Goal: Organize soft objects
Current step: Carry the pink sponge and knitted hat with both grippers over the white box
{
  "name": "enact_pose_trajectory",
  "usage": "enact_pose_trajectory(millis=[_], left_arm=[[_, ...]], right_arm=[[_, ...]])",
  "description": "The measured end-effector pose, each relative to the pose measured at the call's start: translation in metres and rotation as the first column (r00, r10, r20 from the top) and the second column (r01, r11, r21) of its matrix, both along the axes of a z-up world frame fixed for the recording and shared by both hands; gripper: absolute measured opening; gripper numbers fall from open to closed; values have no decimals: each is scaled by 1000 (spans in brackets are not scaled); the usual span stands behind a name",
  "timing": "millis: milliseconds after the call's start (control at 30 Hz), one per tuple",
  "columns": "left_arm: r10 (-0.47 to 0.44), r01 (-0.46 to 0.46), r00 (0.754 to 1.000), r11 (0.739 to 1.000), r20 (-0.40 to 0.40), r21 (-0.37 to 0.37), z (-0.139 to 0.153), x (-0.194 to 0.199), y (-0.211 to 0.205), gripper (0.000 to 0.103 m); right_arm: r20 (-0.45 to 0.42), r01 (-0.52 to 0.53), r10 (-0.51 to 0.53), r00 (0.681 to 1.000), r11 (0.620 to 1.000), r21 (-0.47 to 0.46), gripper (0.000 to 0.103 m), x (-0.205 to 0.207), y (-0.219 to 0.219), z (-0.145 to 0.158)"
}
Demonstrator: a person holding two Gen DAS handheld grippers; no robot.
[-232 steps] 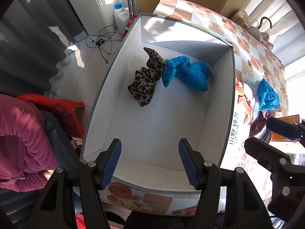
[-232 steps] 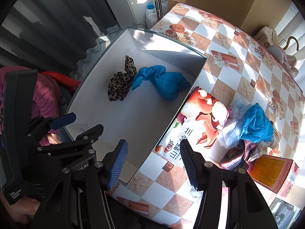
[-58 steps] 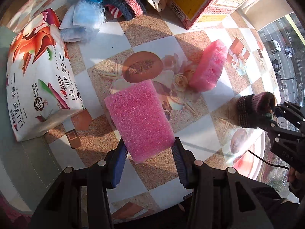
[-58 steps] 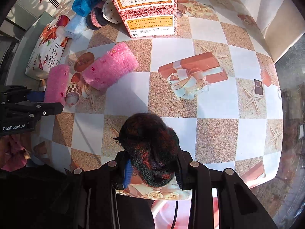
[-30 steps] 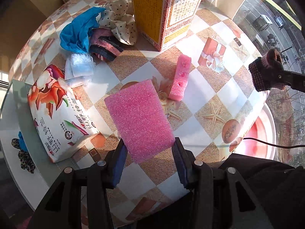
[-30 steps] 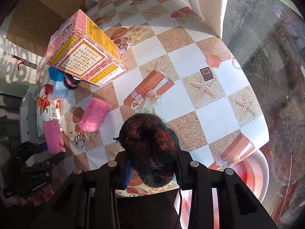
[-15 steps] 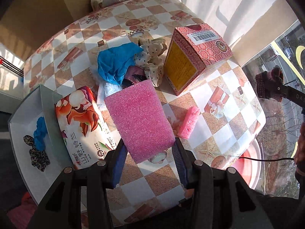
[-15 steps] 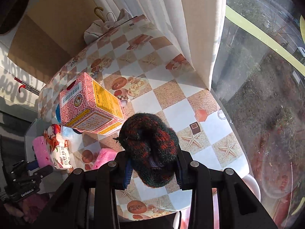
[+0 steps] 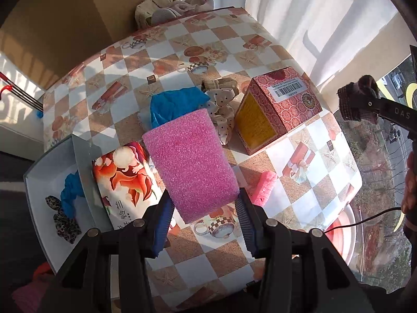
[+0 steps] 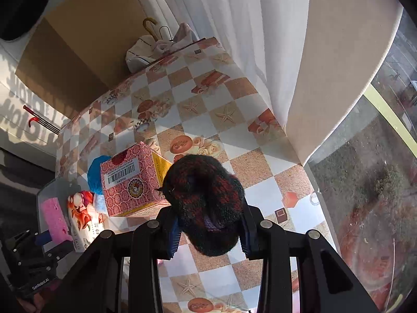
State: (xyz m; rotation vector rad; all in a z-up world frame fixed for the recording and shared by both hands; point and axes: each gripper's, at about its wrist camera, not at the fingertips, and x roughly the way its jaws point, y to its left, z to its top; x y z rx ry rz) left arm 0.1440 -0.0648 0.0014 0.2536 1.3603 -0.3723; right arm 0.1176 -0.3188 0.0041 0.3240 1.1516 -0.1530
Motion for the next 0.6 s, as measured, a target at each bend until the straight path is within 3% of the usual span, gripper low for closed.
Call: enact_pose_trajectory(millis=[300,600], left_arm=[[117,-117,993,993,-10,0,-2,18,24,51],[242,-243,970,970,-26,-19,-6,19,62,51]], right_arm=[[56,-103,106,993,994,-47,37,60,39,36],[76,-230,233,969,972,-44,37,82,105,49]])
